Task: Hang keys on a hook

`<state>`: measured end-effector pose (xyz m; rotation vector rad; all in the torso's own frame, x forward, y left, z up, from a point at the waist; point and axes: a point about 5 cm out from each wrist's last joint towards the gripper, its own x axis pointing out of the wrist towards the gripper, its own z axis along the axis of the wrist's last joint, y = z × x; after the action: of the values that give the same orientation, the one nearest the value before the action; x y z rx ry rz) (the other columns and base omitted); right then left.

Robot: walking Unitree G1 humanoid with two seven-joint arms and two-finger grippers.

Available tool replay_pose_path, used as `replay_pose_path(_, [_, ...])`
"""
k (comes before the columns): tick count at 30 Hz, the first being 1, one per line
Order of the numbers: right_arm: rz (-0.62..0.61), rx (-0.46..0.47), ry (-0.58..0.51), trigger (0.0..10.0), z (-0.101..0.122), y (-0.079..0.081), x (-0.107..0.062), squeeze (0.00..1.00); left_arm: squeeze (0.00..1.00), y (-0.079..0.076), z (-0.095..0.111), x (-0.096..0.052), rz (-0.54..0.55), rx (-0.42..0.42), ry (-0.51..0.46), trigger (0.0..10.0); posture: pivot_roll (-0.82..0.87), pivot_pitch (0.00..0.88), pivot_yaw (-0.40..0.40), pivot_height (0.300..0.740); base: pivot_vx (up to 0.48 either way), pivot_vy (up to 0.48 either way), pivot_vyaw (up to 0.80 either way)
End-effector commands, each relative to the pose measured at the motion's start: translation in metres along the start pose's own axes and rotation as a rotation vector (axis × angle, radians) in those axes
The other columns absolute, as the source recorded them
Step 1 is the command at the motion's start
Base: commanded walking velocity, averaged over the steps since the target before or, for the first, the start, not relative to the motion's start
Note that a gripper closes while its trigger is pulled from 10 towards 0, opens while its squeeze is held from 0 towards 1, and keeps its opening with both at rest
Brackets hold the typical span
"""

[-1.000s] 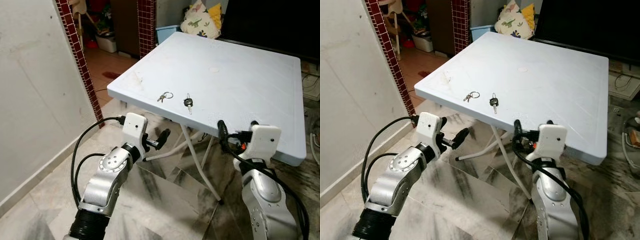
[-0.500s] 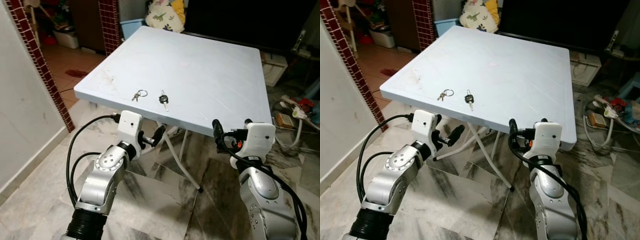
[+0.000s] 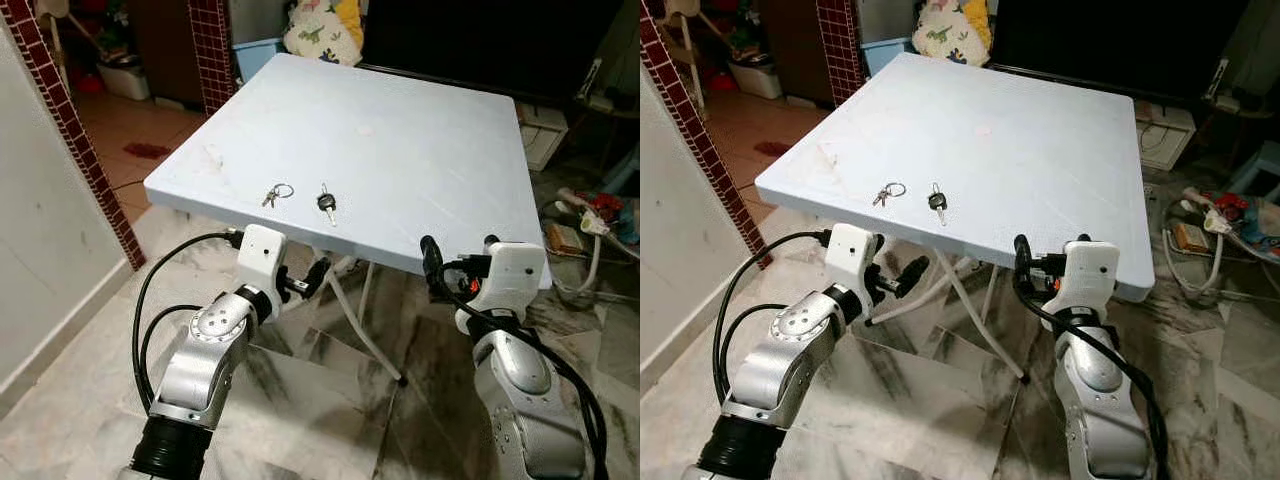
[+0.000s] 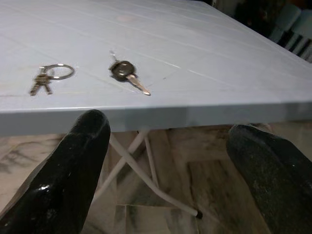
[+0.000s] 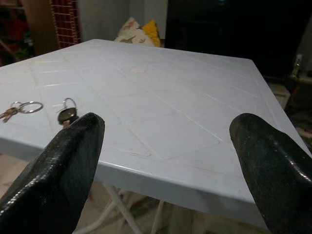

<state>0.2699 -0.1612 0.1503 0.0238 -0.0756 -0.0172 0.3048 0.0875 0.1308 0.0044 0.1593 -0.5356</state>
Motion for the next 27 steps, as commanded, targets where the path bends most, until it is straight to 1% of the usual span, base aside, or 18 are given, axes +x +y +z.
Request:
replay_pose_path(1, [-0.025, 0.001, -0.016, 10.0, 0.001, -0.004, 0.001, 0.00, 0.00, -0.005, 0.005, 0.002, -0.033, 0.028, 0.003, 10.0, 0.09, 0.000, 0.016, 0.740, 0.000, 0.000, -0.76])
replay_pose_path(7, [-0.067, 0.008, -0.019, 10.0, -0.005, -0.010, 0.000, 0.00, 0.00, -0.011, 0.003, 0.006, -0.102, 0.063, 0.037, 10.0, 0.10, 0.000, 0.042, 0.740, 0.000, 0.000, -0.76])
replay_pose_path(19, [-0.110, 0.022, -0.062, 10.0, -0.007, -0.010, 0.004, 0.00, 0.00, -0.010, -0.008, 0.004, -0.157, 0.100, 0.101, 10.0, 0.11, 0.000, 0.095, 0.740, 0.000, 0.000, -0.76])
replay_pose_path(27, [-0.132, 0.020, -0.077, 10.0, -0.007, -0.012, 0.000, 0.00, 0.00, -0.009, -0.008, 0.005, -0.188, 0.108, 0.109, 10.0, 0.08, 0.000, 0.124, 0.740, 0.000, 0.000, 0.00])
